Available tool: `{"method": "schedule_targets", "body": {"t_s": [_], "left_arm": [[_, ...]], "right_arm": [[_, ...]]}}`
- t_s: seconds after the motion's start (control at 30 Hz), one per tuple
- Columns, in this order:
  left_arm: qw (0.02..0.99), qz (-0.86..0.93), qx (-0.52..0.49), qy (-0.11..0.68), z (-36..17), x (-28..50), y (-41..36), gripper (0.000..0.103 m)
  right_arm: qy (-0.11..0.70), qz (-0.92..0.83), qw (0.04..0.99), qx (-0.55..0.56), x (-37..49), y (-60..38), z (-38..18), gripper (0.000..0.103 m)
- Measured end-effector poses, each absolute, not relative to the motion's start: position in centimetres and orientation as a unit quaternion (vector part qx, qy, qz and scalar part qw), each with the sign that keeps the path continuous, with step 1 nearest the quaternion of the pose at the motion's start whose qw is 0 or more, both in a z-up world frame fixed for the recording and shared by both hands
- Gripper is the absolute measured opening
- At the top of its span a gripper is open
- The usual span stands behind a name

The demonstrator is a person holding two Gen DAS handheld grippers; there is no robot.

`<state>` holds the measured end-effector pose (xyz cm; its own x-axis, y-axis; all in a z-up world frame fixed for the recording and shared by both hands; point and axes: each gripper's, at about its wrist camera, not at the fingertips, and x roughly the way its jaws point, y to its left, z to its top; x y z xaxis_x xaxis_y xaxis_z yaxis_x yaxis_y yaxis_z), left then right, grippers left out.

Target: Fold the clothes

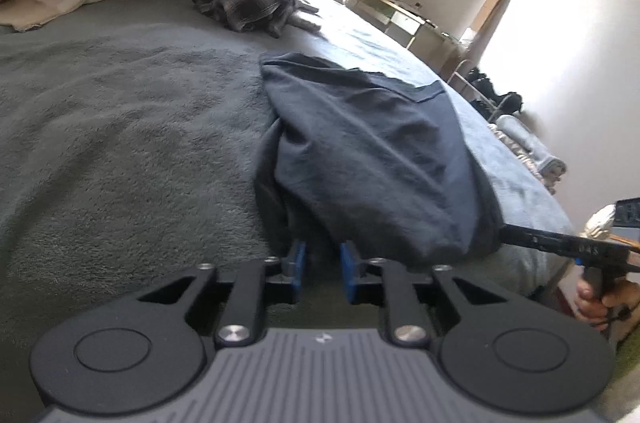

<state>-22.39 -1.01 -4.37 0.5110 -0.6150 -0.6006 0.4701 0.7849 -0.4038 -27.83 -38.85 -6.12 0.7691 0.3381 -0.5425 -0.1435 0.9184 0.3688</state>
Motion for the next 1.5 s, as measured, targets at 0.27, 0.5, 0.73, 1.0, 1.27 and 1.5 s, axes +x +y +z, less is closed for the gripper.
{"method": "schedule_targets", "body": {"t_s": [0.27,0.5,0.73,1.0,1.27,1.5], "left_arm": [[0.863,-0.307,-0.111,0.386,-5.2,-21.3,-1.1,0.011],[0.876,-0.279,-0.113,0.377,-5.7,-21.3,-1.6,0.008],[0.879,-0.277,-0.103,0.374,-5.8,-21.3,-1.8,0.006],[0.877,-0.288,-0.097,0.372,-5.5,-21.6,-1.4,0.006],[0.882,-0.290,-0.103,0.357,-3.2,-22.1,0.6,0.016],[0.891,-0.301,-0.119,0.320,-0.4,-19.6,0.2,0.031]], "right_arm": [[0.298,0.139,0.939,0.106,-30.1,-38.7,-5.2,0.030],[0.306,0.124,0.944,0.022,-29.2,-36.5,-6.6,0.007],[0.294,0.103,0.947,-0.082,-30.3,-36.3,-5.4,0.002],[0.327,0.051,0.935,-0.123,-30.1,-37.1,-6.9,0.001],[0.250,0.069,0.964,-0.061,-30.3,-39.4,-1.3,0.004],[0.245,0.135,0.960,0.006,-22.6,-39.0,0.6,0.029]]}}
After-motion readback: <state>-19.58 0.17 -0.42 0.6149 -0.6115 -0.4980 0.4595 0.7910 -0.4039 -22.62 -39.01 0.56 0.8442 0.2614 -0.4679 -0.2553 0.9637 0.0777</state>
